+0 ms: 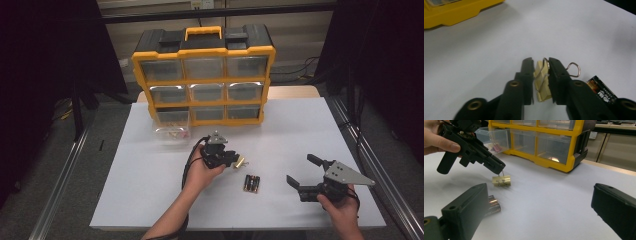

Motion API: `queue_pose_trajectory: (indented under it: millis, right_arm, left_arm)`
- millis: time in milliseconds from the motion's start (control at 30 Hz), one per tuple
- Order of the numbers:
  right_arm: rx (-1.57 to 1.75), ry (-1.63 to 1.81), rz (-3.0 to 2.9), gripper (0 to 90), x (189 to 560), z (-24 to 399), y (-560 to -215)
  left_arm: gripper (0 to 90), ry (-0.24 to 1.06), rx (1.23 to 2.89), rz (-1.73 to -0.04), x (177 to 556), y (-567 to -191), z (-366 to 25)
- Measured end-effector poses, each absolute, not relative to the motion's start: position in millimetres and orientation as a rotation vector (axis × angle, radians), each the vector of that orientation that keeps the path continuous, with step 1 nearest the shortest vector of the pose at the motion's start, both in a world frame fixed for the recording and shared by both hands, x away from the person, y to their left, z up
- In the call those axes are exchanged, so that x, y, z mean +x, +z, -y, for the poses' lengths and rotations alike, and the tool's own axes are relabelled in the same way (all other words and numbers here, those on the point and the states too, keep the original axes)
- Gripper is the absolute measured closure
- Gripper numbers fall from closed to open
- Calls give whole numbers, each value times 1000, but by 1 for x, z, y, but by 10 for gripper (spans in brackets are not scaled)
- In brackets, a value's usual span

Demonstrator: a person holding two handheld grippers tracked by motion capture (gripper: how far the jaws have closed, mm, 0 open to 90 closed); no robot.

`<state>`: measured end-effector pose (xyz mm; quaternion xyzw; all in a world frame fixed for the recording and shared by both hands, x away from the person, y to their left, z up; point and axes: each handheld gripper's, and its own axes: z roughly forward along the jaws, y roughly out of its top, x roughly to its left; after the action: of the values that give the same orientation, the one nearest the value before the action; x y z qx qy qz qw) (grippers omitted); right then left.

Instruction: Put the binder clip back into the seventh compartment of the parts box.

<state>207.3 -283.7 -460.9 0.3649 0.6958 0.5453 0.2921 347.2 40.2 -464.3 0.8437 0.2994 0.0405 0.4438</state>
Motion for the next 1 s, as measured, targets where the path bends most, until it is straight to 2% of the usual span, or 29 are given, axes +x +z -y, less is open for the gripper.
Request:
queue_pose_trajectory:
  millis: [67, 200, 1000]
  right_arm:
    - [974, 1450, -1854, 8, 207, 284, -461]
    - [974, 1451, -1854, 8, 207, 284, -461]
    - [983, 1456, -1848, 8, 206, 284, -460]
  left_arm:
    - [853, 82, 2090, -752, 348, -466, -40]
    - [889, 46, 2084, -775, 350, -468, -41]
    - [894, -37, 2105, -889, 356, -436, -71]
